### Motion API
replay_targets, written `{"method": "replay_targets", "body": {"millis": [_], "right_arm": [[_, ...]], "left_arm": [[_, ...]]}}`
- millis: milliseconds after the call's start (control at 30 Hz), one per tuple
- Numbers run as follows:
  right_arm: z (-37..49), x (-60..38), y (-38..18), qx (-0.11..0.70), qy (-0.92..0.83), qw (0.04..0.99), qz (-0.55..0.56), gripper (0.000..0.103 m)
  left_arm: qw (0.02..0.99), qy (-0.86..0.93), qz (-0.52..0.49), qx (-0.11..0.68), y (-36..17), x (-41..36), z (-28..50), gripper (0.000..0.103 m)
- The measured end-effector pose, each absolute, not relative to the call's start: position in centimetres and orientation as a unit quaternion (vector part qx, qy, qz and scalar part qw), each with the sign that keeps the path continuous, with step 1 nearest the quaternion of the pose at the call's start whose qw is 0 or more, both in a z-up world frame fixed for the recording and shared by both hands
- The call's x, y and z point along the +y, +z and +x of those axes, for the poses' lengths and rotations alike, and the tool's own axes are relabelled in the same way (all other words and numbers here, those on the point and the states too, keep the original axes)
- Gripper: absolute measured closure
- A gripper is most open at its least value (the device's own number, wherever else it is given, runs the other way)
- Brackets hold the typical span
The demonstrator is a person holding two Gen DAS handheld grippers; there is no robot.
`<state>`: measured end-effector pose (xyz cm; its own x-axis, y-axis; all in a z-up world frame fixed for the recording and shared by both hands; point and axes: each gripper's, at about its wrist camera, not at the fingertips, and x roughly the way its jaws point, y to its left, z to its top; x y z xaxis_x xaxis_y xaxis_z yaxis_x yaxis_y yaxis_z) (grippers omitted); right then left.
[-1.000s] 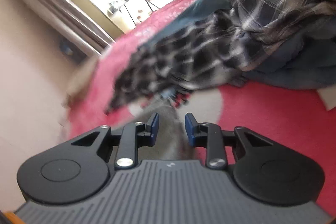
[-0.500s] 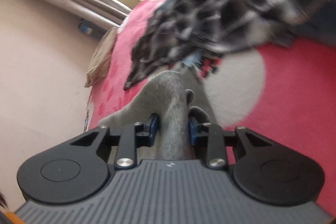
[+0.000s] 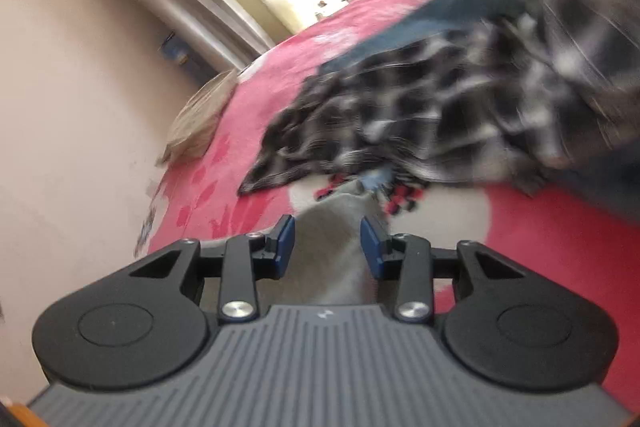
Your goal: Fold clothes
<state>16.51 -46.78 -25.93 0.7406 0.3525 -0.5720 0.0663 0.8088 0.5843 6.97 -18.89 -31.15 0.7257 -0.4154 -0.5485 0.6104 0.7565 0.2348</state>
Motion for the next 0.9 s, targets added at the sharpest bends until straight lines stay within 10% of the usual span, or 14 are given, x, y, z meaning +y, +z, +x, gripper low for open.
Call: {"method": "replay_targets", "body": {"millis": [667,900], "right_arm": [[25.4,-28.6,-25.4,0.451,0.186,0.873,-0.008,0.08],[26.9,-31.6,-25.2,0.456,0.079,0.885,0.047,0.074]], "left_arm": [[0.906,-0.291,0.209,0.225,-31.3,-18.2,6.8,0.039],[0.905,-0.3,0.214,0.214,-30.7,-17.8,6.9,0.039]]}}
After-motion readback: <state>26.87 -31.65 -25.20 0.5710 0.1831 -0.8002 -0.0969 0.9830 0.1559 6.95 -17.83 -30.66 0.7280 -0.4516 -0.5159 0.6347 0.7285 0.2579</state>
